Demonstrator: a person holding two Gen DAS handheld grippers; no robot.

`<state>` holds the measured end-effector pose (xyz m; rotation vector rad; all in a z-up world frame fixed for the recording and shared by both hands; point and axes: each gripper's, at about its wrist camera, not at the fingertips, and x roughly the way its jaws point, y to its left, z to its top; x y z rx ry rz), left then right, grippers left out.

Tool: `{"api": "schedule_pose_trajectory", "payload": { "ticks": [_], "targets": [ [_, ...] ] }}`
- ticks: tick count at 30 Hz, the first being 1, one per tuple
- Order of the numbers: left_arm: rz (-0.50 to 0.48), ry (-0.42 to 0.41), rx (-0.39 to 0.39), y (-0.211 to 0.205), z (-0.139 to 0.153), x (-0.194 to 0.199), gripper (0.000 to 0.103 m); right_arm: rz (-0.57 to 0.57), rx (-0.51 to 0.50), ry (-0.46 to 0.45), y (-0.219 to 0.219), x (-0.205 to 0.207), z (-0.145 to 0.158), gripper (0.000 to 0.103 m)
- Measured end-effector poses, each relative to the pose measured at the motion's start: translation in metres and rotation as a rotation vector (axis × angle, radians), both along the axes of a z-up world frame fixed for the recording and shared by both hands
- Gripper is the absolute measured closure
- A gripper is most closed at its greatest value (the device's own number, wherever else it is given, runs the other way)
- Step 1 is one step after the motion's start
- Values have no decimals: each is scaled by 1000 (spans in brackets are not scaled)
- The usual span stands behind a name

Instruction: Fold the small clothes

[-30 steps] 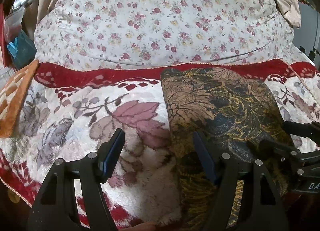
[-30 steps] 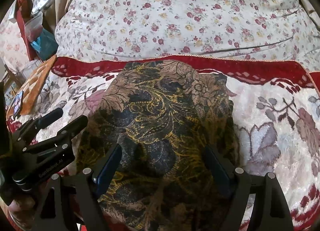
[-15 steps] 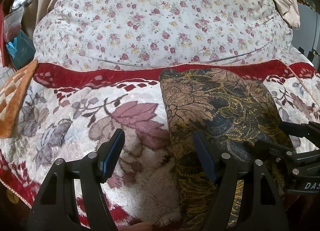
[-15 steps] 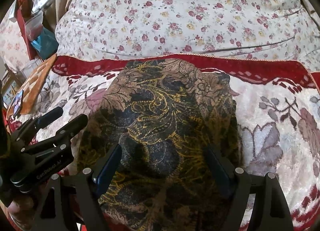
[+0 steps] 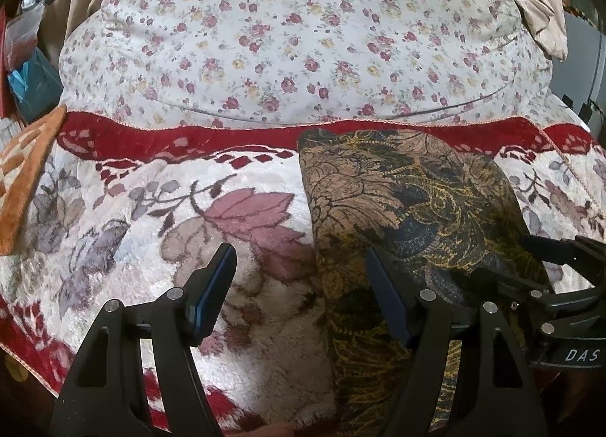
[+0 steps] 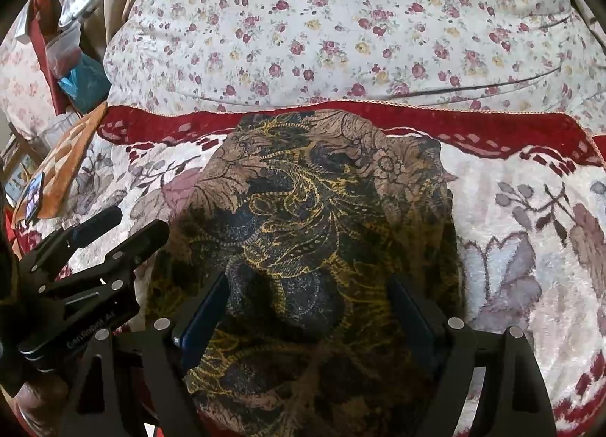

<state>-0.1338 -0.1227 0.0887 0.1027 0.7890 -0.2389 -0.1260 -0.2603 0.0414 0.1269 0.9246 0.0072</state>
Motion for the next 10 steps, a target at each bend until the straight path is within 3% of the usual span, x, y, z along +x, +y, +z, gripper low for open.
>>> {"api": "schedule_pose_trajectory", "payload": {
  "ticks": [10],
  "targets": [
    [14, 20, -73, 9, -1, 5, 32, -3, 5, -2, 2, 0, 0, 18]
  ]
}}
